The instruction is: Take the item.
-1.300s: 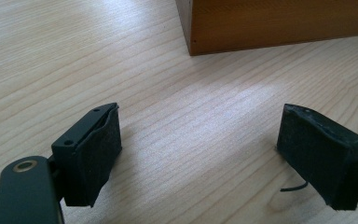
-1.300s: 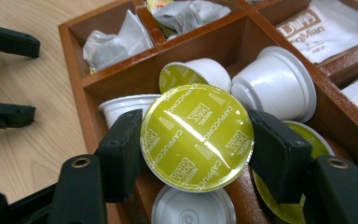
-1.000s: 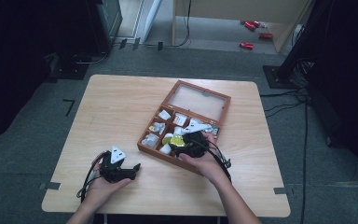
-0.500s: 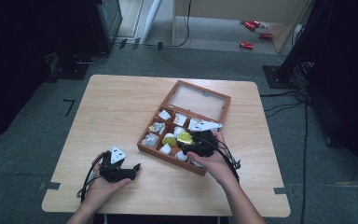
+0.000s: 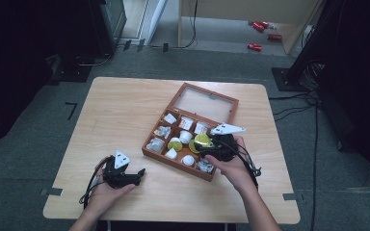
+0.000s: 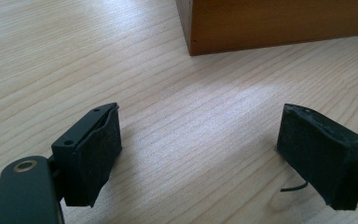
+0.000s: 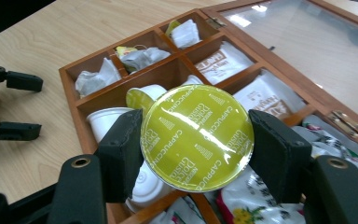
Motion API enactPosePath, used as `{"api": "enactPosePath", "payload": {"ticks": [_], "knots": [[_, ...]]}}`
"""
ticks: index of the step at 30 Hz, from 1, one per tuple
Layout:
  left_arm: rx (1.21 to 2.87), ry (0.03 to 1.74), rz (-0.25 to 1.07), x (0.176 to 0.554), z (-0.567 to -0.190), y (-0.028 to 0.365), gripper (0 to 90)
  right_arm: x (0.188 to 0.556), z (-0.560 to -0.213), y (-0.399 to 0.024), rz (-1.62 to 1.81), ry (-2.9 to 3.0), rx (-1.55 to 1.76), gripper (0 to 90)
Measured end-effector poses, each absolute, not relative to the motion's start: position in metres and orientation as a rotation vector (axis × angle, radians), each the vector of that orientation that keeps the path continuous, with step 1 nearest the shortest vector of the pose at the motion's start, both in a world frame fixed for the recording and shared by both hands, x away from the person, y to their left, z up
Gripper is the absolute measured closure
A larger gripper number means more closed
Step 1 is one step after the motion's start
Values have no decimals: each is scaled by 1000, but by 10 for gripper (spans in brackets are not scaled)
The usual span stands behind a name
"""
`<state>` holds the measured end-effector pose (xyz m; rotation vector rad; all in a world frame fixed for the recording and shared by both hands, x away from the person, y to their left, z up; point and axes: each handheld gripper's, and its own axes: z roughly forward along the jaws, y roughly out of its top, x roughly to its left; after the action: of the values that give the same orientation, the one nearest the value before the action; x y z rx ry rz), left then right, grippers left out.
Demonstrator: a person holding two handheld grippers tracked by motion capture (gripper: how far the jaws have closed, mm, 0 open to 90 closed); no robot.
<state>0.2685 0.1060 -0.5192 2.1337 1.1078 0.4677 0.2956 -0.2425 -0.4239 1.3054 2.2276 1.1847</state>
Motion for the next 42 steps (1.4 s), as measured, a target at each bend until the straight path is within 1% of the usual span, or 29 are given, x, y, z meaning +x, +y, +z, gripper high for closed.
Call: {"api": "enactPosePath", "payload": {"ticks": [27, 42], "knots": [[2132, 1112, 468, 268, -519, 106, 145, 287, -415, -299, 1157, 2093, 1394, 385], [2134, 1111, 468, 268, -519, 106, 145, 284, -422, -330, 1118, 2032, 1460, 384]]}}
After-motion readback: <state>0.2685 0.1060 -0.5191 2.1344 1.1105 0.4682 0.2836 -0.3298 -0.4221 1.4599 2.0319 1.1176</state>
